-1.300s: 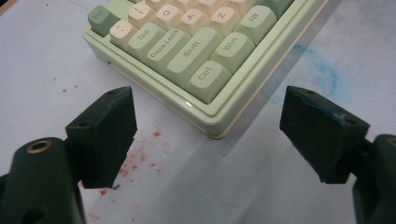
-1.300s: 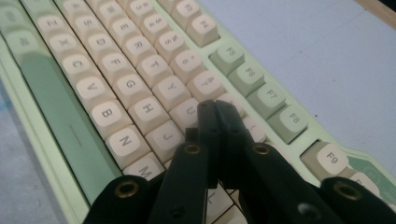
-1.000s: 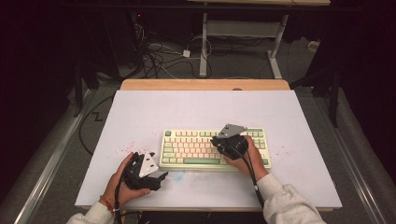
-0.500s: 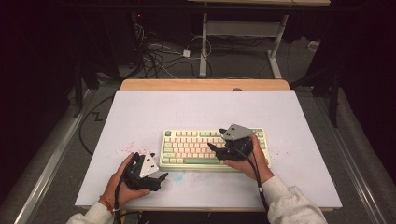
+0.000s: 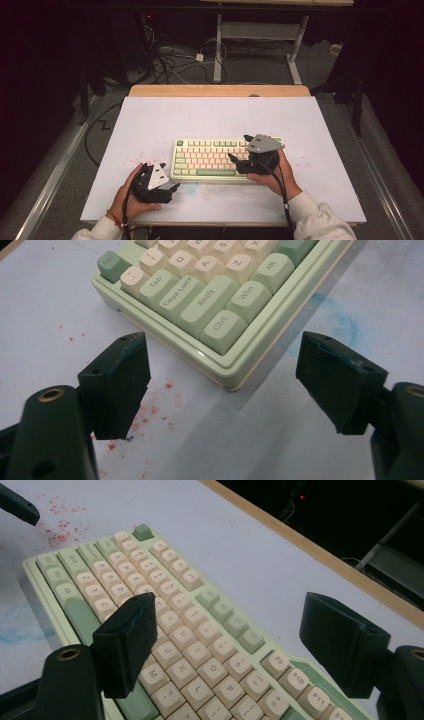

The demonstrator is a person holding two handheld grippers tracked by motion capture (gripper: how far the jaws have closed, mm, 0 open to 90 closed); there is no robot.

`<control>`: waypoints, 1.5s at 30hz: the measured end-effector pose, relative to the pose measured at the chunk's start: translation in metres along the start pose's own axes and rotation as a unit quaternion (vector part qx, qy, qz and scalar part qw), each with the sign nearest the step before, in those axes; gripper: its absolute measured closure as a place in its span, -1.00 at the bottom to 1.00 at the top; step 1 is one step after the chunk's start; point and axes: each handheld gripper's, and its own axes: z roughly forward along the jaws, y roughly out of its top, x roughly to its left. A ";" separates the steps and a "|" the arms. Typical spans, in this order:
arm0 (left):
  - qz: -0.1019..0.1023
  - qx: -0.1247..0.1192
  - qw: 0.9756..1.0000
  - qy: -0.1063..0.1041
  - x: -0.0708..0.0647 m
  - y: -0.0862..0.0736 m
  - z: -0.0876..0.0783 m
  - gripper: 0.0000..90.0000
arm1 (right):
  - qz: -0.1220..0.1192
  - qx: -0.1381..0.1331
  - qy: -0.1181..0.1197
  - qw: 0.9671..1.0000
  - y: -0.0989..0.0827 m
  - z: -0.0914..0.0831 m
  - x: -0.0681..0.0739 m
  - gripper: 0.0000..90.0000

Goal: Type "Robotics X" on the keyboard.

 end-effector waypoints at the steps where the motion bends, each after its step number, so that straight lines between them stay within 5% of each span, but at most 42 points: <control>1: 0.000 0.000 1.000 0.000 0.000 0.000 0.000 -0.54 | -0.001 0.000 -0.001 1.000 0.000 -0.002 0.000 -0.48; 21: -0.015 -0.020 1.000 0.002 0.003 0.003 -0.010 -0.24 | -0.014 -0.008 -0.026 1.000 -0.020 -0.038 -0.002 -0.47; 36: -0.022 -0.033 0.998 -0.046 0.005 0.012 -0.019 0.72 | -0.008 -0.008 -0.062 0.998 -0.050 -0.070 -0.008 -0.47; 45: -0.029 -0.015 0.998 -0.055 0.008 0.018 -0.016 0.94 | 0.000 0.000 -0.073 0.997 -0.073 -0.085 -0.010 -0.47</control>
